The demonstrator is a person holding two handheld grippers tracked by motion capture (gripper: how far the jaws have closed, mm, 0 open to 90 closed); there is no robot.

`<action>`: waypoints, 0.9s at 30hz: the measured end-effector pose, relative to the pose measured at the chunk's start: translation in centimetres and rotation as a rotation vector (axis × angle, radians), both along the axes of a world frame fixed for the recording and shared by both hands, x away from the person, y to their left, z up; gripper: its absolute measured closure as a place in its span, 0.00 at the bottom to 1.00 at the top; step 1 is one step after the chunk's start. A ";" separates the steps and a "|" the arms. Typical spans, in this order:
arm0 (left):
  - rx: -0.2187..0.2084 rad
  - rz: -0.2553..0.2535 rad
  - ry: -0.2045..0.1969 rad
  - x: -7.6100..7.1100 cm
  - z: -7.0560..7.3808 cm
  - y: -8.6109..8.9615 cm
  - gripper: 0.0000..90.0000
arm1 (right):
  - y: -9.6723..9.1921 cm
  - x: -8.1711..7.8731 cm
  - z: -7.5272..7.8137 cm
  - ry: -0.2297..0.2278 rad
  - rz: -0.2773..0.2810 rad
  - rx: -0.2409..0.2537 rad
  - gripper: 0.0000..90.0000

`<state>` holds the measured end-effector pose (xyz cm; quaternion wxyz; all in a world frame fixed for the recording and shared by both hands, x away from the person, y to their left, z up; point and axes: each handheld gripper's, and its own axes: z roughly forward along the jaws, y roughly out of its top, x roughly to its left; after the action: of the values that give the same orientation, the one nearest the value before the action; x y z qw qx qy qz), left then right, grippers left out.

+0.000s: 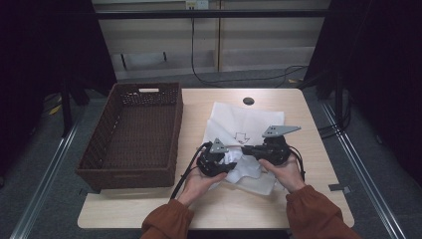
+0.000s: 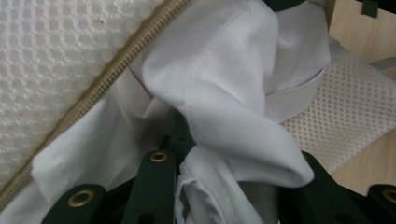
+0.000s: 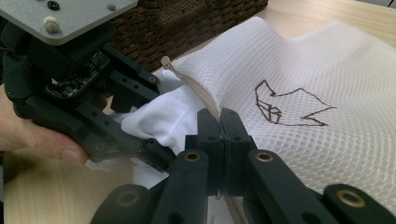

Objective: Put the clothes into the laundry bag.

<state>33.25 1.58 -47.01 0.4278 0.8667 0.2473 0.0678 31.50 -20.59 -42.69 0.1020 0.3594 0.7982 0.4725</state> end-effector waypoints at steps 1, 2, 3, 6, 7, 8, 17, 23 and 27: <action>-0.006 -0.004 0.004 0.1 0.1 0.0 0.76 | 0.0 0.0 0.1 0.000 0.000 0.004 0.98; -0.004 0.001 -0.011 0.1 0.5 -0.1 0.76 | 0.0 0.0 0.1 -0.001 -0.004 0.003 0.98; -0.007 -0.004 -0.012 0.1 0.7 -0.1 0.76 | -0.1 0.0 0.2 0.000 -0.004 0.010 0.98; -0.022 0.014 -0.021 0.1 1.4 0.2 0.76 | -0.4 0.0 0.4 -0.003 -0.010 0.023 0.98; -0.027 0.019 -0.016 0.2 1.5 0.2 0.76 | -0.4 -0.1 0.4 -0.004 -0.010 0.022 0.98; -0.031 0.025 -0.017 0.4 1.3 0.3 0.76 | -0.4 -0.1 0.4 -0.005 -0.010 0.024 0.98; -0.041 0.100 0.006 1.5 -0.5 -0.5 0.76 | 0.2 -0.1 0.3 0.007 0.010 0.018 0.98; -0.010 0.093 0.018 1.6 -1.4 -0.9 0.72 | -0.1 0.1 -0.3 0.020 0.002 0.005 0.98; -0.007 0.075 0.021 1.4 -1.8 -1.1 0.67 | -0.1 0.2 -0.6 0.022 0.001 -0.002 0.98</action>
<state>34.64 0.47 -48.81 0.4252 0.8560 0.2846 0.0738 31.65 -20.66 -43.28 0.0935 0.3641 0.7998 0.4679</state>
